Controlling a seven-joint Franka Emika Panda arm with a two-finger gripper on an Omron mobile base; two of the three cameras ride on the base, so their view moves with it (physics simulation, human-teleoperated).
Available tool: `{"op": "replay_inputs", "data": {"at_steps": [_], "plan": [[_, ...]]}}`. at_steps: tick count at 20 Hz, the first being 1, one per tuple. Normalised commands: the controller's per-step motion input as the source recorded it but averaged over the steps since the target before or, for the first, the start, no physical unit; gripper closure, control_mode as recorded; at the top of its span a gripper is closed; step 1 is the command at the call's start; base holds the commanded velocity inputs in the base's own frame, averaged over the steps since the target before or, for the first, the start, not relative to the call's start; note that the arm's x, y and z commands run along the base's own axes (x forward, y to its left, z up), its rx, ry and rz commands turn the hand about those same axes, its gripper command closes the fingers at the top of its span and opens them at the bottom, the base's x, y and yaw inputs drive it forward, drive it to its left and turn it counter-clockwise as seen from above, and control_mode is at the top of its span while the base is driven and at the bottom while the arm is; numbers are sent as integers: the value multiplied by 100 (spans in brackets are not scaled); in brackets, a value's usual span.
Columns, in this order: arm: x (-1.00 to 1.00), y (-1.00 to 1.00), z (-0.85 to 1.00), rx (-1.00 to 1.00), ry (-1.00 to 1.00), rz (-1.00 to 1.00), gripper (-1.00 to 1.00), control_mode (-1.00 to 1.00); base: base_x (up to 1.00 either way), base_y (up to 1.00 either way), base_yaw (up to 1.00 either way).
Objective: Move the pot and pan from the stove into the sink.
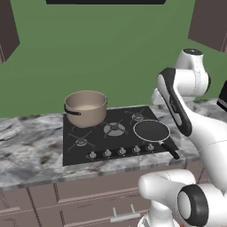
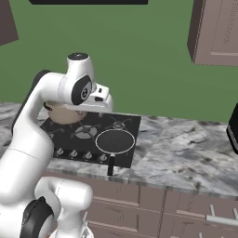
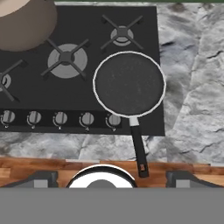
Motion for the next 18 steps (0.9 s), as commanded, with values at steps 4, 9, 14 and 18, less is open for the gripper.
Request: {"op": "replay_inputs", "data": {"at_steps": [4,9,14,18], "plan": [[-11,-32,-8,-2,-4,4,-100,-100,0,0,0],[0,0,0,0,0,0,-100,-100,0,0,0],[-2,-9,-27,-1,-6,1,-100,-100,0,0,0],[0,-7,-29,-8,-11,6,-100,-100,0,0,0]]}}
